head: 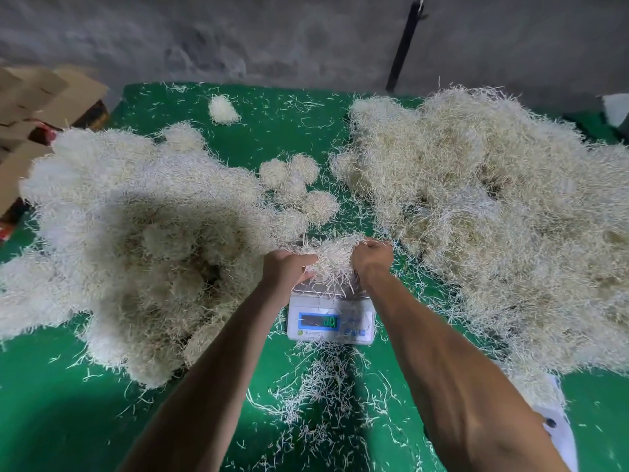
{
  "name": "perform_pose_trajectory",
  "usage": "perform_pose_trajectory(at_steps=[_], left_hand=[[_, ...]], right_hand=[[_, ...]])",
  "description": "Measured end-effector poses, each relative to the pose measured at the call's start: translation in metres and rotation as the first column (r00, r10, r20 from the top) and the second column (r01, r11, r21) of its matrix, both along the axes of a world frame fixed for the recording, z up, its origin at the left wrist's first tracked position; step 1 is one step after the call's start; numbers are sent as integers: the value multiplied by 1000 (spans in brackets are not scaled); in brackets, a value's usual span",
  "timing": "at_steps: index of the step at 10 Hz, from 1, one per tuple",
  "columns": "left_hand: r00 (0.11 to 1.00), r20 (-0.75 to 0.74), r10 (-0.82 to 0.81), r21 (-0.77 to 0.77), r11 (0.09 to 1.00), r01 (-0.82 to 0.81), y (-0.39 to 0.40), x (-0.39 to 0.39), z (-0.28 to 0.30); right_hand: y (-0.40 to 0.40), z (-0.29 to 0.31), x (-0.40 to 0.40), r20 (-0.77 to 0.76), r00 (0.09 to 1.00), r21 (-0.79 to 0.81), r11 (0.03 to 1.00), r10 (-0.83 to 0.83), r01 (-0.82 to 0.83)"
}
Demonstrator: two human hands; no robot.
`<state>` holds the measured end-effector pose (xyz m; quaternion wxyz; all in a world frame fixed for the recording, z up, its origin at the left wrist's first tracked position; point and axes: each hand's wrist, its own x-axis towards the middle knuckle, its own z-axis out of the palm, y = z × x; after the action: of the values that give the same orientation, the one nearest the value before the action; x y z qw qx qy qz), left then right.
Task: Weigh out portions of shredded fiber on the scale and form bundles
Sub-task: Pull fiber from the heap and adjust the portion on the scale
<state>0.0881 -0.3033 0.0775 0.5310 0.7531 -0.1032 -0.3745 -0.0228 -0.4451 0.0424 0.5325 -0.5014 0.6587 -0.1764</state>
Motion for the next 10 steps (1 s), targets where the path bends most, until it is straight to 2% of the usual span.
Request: perform_pose_trajectory(at_steps=[1, 2, 3, 4, 5, 6, 7, 8, 9, 10], left_hand=[[997, 79, -26, 46, 999, 22, 6, 6, -12], [997, 71, 33, 34, 999, -36, 6, 11, -19], [993, 25, 113, 36, 993, -114, -4, 19, -26], [999, -43, 29, -78, 996, -32, 5, 30, -26], [993, -90, -76, -123, 990, 64, 18, 32, -27], [976, -205, 77, -67, 993, -93, 24, 20, -29], [994, -91, -52, -91, 995, 44, 52, 4, -42], [995, -93, -37, -120, 992, 26, 83, -17, -53], [995, -96, -15, -48, 999, 10, 111, -46, -71], [997, -39, -64, 89, 994, 67, 136, -79, -89]], right_hand=[[-15, -6, -9, -43, 999, -3, 1000, -25, 25], [-25, 2, -13, 7, 997, -49, 996, -76, 77], [-26, 4, -20, 0, 1000, -45, 999, -3, 3], [-24, 5, -38, -91, 992, -29, 995, 91, -94], [-23, 11, -52, 21, 984, 12, 984, 175, -175], [-9, 25, -69, 186, 955, -32, 973, 231, -229], [26, 23, -96, 275, 939, -78, 979, 205, -191], [71, 0, -119, 296, 949, -108, 991, 106, -77], [122, -30, -140, 199, 969, -50, 989, 144, -137], [165, -58, -154, 1, 917, -118, 911, 398, -395]])
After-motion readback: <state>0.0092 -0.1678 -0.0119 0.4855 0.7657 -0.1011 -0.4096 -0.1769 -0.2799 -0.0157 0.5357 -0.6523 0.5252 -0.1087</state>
